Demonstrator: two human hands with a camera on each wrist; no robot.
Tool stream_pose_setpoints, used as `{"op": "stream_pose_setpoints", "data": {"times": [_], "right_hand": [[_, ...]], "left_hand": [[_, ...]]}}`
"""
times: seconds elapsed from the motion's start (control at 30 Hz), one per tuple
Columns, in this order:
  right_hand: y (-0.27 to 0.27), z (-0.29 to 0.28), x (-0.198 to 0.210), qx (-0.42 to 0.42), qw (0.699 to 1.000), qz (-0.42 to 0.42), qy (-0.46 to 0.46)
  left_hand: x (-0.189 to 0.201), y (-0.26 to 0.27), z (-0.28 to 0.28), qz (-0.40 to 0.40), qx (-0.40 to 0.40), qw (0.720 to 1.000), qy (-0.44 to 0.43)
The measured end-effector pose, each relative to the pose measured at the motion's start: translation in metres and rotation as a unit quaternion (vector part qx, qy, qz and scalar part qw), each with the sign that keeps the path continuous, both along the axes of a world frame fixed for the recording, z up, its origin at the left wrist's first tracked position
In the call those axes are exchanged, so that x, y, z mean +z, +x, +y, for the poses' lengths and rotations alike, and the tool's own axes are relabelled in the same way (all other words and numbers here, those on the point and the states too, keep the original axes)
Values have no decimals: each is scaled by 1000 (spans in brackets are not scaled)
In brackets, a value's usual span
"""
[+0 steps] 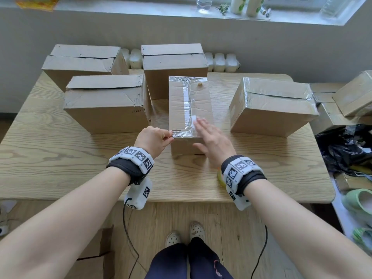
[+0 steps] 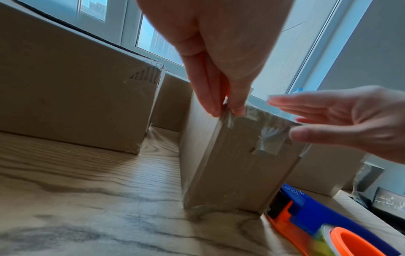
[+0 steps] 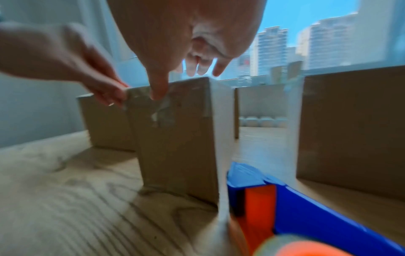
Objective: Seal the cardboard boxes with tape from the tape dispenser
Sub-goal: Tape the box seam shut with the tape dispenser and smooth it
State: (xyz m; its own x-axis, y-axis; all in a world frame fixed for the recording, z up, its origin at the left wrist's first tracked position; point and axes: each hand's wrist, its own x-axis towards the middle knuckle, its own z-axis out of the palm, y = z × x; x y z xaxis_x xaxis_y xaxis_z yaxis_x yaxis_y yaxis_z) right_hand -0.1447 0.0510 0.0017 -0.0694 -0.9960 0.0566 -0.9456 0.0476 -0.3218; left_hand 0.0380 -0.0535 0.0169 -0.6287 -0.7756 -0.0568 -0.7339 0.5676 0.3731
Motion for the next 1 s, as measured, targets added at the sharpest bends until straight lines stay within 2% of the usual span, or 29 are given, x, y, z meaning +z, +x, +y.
{"op": "stream_pose_setpoints", "data": {"times": [0.07,0.2,0.3,0.37,0.53,0.67,0.77,0.87,0.93,1.0], "right_hand": [[9,-12,-5,46,998,21,38],[14,-20,-15,27,999,5,20],[15,-21,-7,29,998,21,58],[15,-24,0,25,997,22,74],[15,-31,-3,31,986,79,144],[13,-37,6,6,987,35,158],[15,-42,9,8,980,58,193],[13,-43,13,1,981,-1,192],[7,-39,18,-45,985,-77,145],[-2,-29,21,-115,973,-161,119]], "left_hand": [[-1,0,1,17,3,1000,-5],[-3,-2,1,60,-8,998,-19],[-8,-1,6,54,-51,996,-55],[-8,1,6,29,-78,994,-65],[3,1,-3,-109,-107,987,-56],[7,3,-1,-145,-119,980,-65],[9,7,2,-158,-117,978,-62],[13,8,3,-120,-96,988,-32],[15,10,2,-53,-75,996,5],[14,13,0,-8,-56,997,55]]}}
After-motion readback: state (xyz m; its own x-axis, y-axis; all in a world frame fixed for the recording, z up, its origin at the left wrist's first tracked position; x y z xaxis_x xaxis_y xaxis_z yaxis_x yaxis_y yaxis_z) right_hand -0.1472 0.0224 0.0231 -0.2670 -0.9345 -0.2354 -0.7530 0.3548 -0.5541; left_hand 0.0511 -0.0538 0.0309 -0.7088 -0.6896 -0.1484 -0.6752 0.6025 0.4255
